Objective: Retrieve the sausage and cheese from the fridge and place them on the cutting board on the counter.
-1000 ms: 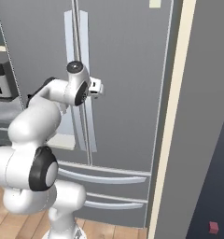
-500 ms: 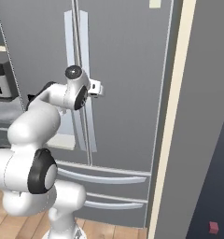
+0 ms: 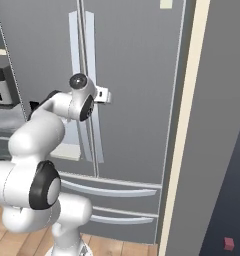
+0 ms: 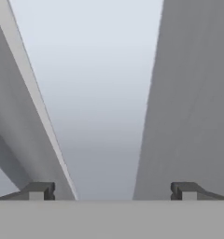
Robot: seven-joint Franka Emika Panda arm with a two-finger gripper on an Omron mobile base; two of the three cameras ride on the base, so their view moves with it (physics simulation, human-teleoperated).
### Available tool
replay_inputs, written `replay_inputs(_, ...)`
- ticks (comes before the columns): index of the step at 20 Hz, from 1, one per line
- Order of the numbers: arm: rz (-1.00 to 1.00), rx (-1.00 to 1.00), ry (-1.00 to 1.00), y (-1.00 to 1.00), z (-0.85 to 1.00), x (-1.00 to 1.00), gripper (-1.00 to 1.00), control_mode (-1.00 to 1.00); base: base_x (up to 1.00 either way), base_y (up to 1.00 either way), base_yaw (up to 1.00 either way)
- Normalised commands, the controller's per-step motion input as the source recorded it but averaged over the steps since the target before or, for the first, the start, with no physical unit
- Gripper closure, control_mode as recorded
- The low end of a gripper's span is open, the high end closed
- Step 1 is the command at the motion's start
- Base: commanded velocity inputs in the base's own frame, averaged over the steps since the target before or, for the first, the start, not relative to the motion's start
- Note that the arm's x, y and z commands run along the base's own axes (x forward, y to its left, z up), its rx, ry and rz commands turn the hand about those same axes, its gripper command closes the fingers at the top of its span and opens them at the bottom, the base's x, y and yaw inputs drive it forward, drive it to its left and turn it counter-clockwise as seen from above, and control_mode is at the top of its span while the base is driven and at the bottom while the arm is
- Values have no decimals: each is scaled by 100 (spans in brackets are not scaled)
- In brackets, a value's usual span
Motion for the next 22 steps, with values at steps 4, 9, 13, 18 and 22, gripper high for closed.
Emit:
replay_inputs(4,1,0,-3,-20,7,8,-100,-100,0,0,0)
replay_inputs(9,0,1,0,-4,4,42,-100,-100,0,0,0)
replay_inputs(13,0,3,0,14,0,48,-100,-100,0,0,0)
replay_inputs(18,3,0,0,31,0,55,-100,-100,0,0,0)
replay_inputs(22,6,0,0,26,0,81,100,-100,0,0,0)
